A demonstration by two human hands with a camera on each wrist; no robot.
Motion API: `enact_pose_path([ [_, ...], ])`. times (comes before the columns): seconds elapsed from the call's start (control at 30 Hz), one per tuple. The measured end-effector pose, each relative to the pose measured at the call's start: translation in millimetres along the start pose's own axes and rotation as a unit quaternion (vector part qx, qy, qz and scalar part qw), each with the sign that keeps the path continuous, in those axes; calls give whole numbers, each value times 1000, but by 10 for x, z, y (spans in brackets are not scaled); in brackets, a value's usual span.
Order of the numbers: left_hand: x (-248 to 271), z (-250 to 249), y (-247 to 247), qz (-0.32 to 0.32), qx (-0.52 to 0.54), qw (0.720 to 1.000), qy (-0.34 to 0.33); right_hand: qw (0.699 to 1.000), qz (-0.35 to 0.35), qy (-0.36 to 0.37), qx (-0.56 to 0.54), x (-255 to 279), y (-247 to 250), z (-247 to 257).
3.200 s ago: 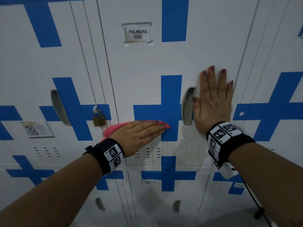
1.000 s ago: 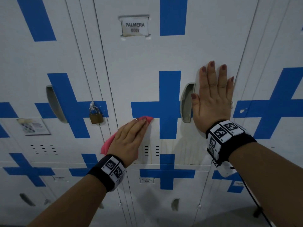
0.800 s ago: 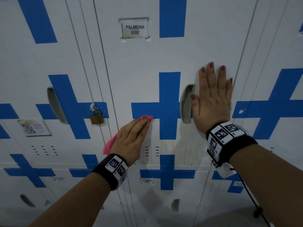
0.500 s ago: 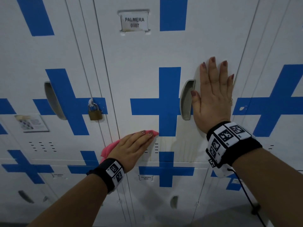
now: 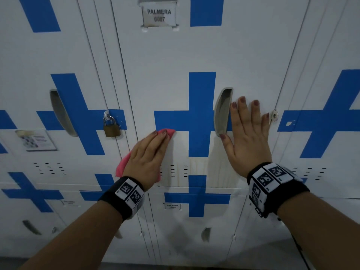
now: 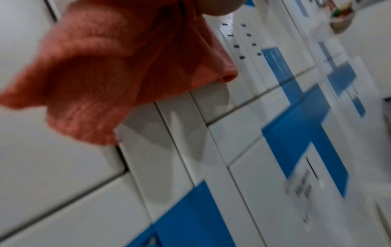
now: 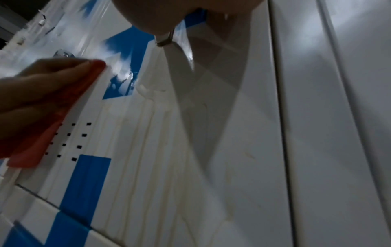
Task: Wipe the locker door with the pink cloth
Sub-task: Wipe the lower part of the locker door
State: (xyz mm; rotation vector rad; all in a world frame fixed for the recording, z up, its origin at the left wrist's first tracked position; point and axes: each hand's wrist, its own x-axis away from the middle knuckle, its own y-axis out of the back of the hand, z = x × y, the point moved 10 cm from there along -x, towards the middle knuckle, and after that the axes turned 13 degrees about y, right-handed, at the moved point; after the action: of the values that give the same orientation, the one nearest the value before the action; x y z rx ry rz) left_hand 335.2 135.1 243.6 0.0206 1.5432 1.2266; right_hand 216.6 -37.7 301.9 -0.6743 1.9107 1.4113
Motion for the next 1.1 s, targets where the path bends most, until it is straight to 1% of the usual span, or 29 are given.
enact_pose_path([
  [0.07,-17,7,7,-7,-3,1000,7,1000,-2,2,-2,-6,-17,1],
  [0.13,14,-3,-59,0,-6,1000,-2,1000,-1,2,-3,-6,-33,-4],
  [0.27,140,-68,-230,17,-27,999,-44,1000,-5,1,0,5,-42,-5],
  [0.4,311,-158,-414,33,-13,996,-78,1000,3,-1,5,6,-63,-10],
  [0.53,452,-240,-588,46,-31,992,-115,1000,7,1,13,5,-84,-17],
  [0.7,485,-239,-580,58,-52,986,-147,1000,0,4,17,0,-67,-2],
  [0.77,445,-207,-512,52,-47,988,-136,1000,-1,5,15,-2,-60,3],
  [0.93,224,-34,-244,6,-10,998,-55,1000,-1,-2,12,-6,-46,-4],
  [1.03,205,-49,-200,-12,-4,999,-49,1000,-2,0,13,-1,-44,-2],
  [1.1,224,-66,-231,-21,-5,998,-60,1000,-3,2,13,-4,-48,1],
])
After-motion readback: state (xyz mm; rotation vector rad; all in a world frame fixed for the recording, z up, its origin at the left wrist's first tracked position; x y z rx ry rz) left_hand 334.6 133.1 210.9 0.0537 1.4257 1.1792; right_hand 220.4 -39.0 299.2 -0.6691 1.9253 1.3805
